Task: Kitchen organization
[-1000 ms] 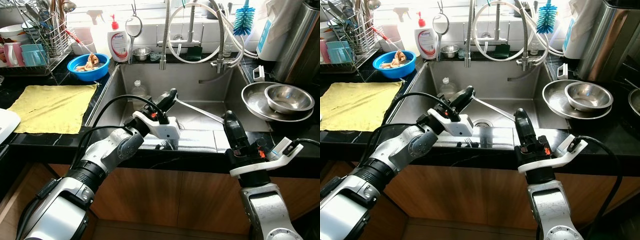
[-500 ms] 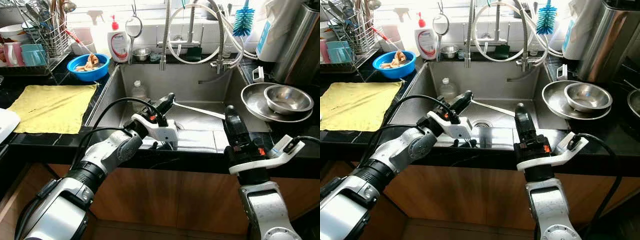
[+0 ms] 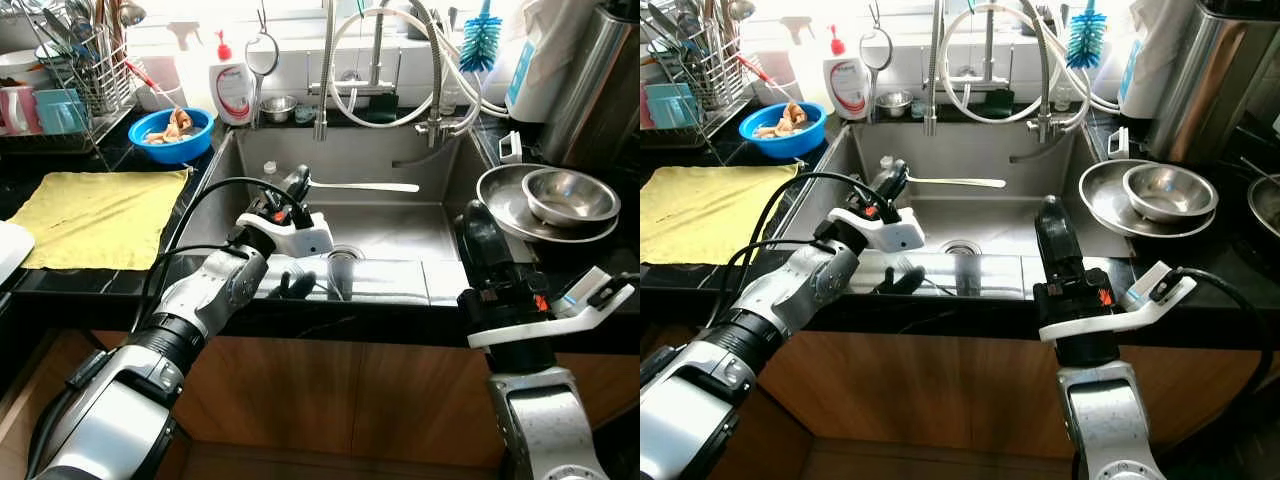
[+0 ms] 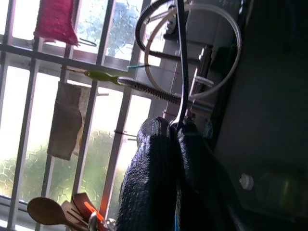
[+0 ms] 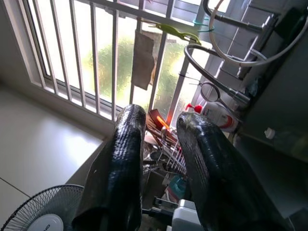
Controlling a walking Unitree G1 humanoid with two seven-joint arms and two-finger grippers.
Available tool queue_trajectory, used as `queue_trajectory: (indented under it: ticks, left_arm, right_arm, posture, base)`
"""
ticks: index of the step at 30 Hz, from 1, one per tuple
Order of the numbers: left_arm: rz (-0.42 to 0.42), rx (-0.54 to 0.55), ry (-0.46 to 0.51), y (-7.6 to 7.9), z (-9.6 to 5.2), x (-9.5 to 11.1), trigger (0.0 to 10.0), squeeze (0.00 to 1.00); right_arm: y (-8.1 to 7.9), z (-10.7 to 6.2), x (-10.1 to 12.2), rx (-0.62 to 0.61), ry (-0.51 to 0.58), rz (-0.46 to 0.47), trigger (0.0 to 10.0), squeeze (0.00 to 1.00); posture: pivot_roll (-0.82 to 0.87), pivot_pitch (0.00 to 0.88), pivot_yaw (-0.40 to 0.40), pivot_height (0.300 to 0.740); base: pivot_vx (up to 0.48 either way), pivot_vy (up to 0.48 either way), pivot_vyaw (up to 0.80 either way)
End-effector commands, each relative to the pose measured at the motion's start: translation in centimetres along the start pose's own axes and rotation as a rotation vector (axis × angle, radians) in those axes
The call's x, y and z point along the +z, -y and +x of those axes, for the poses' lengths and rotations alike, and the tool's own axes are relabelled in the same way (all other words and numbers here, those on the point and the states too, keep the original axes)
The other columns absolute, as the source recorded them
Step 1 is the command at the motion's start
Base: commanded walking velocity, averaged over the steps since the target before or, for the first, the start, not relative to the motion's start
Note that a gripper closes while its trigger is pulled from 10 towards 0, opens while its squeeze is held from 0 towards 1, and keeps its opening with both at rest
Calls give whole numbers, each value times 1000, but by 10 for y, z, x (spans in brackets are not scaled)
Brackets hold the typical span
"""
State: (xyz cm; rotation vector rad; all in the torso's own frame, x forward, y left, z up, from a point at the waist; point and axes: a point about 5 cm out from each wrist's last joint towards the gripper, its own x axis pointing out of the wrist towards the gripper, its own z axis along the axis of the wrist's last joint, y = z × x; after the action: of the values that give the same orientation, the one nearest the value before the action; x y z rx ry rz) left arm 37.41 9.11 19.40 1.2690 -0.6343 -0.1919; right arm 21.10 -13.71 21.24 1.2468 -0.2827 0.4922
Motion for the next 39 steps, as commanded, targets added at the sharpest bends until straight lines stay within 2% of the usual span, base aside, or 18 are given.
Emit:
queue_trajectory:
  ticks: [1, 4, 5, 7, 9, 10, 11, 15, 17, 19, 21, 22, 24, 25, 35, 39]
  left_arm:
    - [3, -15, -21, -2, 3, -3, 10000, 0]
    - [-117, -42, -40, 2, 3, -3, 10000, 0]
    - [-312, -41, -100, 4, 2, -5, 10000, 0]
    - [-519, -23, -173, 4, 1, -10, 10000, 0]
    - [-685, -1, -210, 1, 2, -15, 10000, 0]
    - [-757, 5, -222, 0, 2, -16, 10000, 0]
    - [-798, 8, -227, 0, 2, -17, 10000, 0]
    - [-983, 11, -233, -1, 0, -23, 10000, 0]
    - [-1030, 1, -232, 0, -2, -25, 10000, 0]
    - [-1097, -1, -223, 1, -3, -27, 10000, 0]
    - [-1130, -8, -225, 3, -6, -29, 10000, 0]
    - [-1148, -3, -263, 9, -12, -34, 10000, 0]
    - [-1153, -5, -277, 11, -13, -35, 10000, 0]
    - [-1167, -12, -298, 15, -16, -39, 10000, 0]
    - [-1228, -78, -393, 37, -26, -41, 10000, 0]
    - [-1247, -106, -420, 43, -28, -40, 10000, 0]
  right_arm:
    - [-8, -4, 2, 26, 14, -21, 10000, 0]
    - [-10, -6, 10, 20, 18, -124, 10000, 0]
    - [-6, -7, 18, -42, 25, -262, 10000, 0]
    - [-1, -7, 27, -125, 31, -443, 10000, 0]
    - [5, -10, 42, -221, 65, -643, 10000, 0]
    - [8, -13, 51, -258, 97, -700, 10000, 0]
    - [9, -15, 56, -279, 118, -725, 10000, 0]
    - [26, -32, 82, -484, 122, -1098, 10000, 0]
    - [33, -39, 85, -535, 99, -1217, 10000, 0]
    - [37, -42, 85, -553, 102, -1267, 10000, 0]
    - [42, -47, 84, -584, 103, -1364, 10000, 0]
    - [46, -51, 80, -582, 85, -1436, 10000, 0]
    - [47, -52, 80, -587, 84, -1456, 10000, 0]
    - [50, -54, 80, -605, 92, -1497, 10000, 0]
    - [55, -54, 78, -585, 111, -1557, 10000, 0]
    - [59, -55, 74, -583, 103, -1542, 10000, 0]
  posture:
    - [-43, 0, 48, 740]
    - [-43, 0, 48, 740]
    - [-42, 0, 50, 740]
    - [-47, 0, 53, 740]
    - [-48, 0, 54, 740]
    - [-48, 0, 55, 740]
    - [-47, 0, 55, 740]
    - [-54, 0, 59, 740]
    - [-52, 0, 59, 740]
    - [-53, 0, 60, 740]
    - [-50, 0, 60, 740]
    - [-48, 0, 61, 740]
    - [-50, 0, 61, 740]
    - [-53, 0, 62, 740]
    - [-61, 0, 63, 740]
    - [-62, 0, 64, 740]
  base:
    - [0, 0, 0]
    - [0, 0, 0]
    - [0, 0, 0]
    - [0, 0, 0]
    - [0, 0, 0]
    - [0, 0, 0]
    - [0, 0, 0]
    - [0, 0, 0]
    - [0, 0, 0]
    - [0, 0, 0]
    - [0, 0, 0]
    - [0, 0, 0]
    - [0, 0, 0]
    - [0, 0, 0]
    - [0, 0, 0]
    - [0, 0, 0]
